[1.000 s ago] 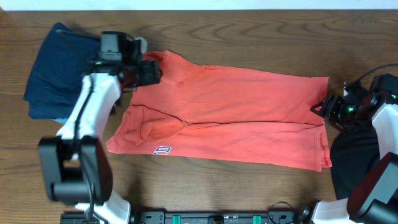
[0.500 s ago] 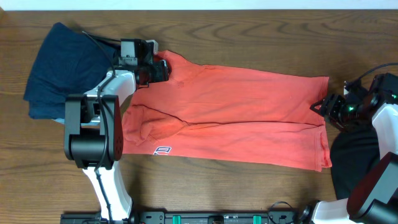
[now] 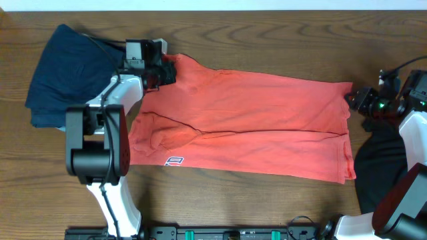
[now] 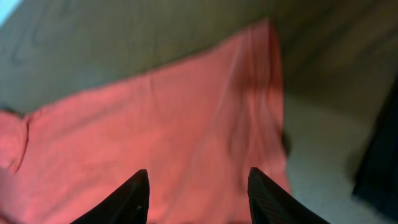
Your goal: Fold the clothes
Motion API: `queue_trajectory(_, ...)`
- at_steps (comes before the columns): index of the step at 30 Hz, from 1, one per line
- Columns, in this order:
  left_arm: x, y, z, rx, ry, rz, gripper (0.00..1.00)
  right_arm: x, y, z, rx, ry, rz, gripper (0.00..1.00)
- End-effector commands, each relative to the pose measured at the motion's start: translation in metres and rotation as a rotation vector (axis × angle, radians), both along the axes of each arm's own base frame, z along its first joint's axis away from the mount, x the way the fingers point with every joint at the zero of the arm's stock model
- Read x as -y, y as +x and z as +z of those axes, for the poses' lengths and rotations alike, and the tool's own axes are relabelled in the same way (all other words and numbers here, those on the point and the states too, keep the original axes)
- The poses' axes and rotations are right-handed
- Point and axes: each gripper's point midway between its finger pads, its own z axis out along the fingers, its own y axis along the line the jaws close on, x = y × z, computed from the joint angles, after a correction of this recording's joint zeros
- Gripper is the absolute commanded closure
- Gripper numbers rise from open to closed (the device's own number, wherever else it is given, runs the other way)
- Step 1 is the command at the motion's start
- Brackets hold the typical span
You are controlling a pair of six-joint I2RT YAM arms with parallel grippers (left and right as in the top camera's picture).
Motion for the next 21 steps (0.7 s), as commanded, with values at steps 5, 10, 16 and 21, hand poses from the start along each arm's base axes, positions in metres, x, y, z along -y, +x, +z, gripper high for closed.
queue_trajectory(5, -0.011, 0.005, 0.099, 0.19, -0.036, 0.029, 0.94, 0.021, 0.031, 0.02, 0.115, -0.107, -0.071, 0.5)
queue_trajectory(10, -0.011, 0.0, 0.119, 0.21, -0.048, 0.039, 0.94, 0.023, 0.05, 0.013, 0.152, -0.151, -0.071, 0.4)
queue_trajectory(16, -0.017, -0.011, 0.1, 0.127, -0.006, 0.058, 0.83, 0.027, 0.072, -0.023, 0.127, -0.131, -0.106, 0.32)
queue_trajectory(21, -0.023, -0.021, 0.082, 0.045, 0.025, 0.084, 0.54, 0.034, 0.088, -0.054, 0.078, -0.106, -0.115, 0.3)
